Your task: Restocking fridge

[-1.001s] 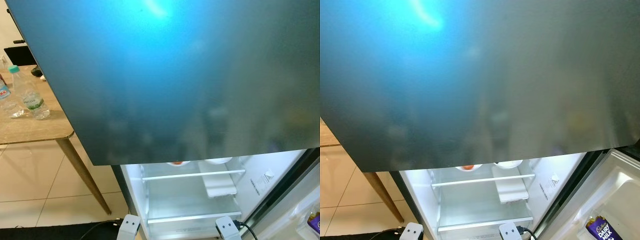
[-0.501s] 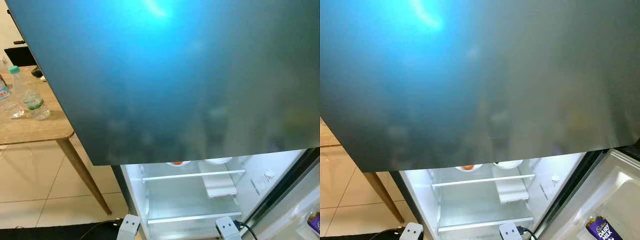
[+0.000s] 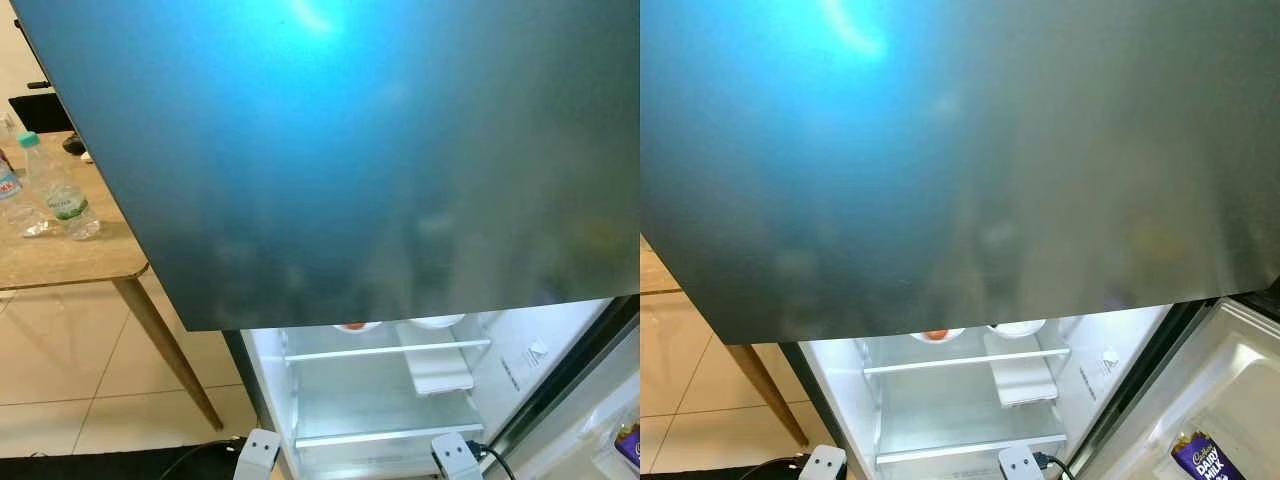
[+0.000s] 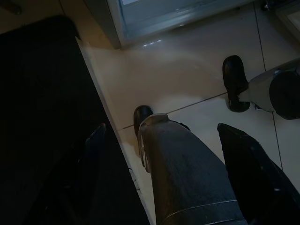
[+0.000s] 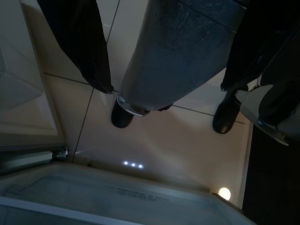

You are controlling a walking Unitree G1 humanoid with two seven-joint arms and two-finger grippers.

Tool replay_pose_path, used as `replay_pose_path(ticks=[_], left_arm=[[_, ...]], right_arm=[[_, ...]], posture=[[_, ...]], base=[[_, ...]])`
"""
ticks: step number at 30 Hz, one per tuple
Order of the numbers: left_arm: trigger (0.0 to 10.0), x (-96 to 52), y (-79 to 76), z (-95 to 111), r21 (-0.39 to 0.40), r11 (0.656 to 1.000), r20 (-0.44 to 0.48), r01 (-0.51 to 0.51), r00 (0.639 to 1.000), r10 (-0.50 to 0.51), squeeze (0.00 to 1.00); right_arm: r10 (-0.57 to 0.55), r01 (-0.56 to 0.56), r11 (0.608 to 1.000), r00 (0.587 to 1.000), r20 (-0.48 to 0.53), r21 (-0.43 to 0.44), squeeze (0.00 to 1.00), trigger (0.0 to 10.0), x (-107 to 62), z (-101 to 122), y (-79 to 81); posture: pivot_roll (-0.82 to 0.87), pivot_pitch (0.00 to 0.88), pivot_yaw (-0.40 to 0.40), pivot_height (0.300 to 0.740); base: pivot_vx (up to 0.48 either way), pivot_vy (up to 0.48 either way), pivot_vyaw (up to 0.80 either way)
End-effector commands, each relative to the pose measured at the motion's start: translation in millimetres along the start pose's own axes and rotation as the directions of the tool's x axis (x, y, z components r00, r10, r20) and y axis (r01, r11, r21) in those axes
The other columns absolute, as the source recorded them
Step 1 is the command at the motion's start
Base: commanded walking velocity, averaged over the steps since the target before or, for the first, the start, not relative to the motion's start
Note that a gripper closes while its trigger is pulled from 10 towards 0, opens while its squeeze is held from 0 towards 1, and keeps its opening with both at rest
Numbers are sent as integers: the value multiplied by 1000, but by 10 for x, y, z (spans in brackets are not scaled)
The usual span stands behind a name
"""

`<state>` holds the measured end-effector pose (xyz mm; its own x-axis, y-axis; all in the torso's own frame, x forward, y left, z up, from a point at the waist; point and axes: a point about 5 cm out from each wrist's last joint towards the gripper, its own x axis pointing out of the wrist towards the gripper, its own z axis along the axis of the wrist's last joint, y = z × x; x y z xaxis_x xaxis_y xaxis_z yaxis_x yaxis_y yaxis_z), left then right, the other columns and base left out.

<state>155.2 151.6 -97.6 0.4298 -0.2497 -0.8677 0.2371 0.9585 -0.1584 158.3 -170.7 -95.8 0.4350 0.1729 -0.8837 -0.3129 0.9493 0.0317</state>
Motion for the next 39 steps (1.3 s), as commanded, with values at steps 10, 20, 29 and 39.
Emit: replay_pose_path(ticks=[10,20,29,39], left_arm=[[10000,5,-16,0,-1,1000,-2,1,1000,-1,0],[10000,5,-17,-6,5,1000,-5,2,1000,-2,0],[10000,3,-17,-15,8,1000,-8,2,1000,-2,0],[10000,3,-16,-18,4,1000,-8,1,1000,-1,0]], right_arm=[[3,-3,1000,1000,-13,13,0,10000,3,-29,25],[2,-2,1000,1000,-14,13,0,10000,2,-31,22],[4,-3,1000,1000,-15,9,0,10000,3,-33,27],[3,-3,1000,1000,-13,15,0,10000,3,-29,25]], posture=[[-16,0,8,740],[-17,0,10,740],[-17,0,9,740],[-18,0,10,740]], base=[[0,0,0],[0,0,0],[0,0,0],[0,0,0]])
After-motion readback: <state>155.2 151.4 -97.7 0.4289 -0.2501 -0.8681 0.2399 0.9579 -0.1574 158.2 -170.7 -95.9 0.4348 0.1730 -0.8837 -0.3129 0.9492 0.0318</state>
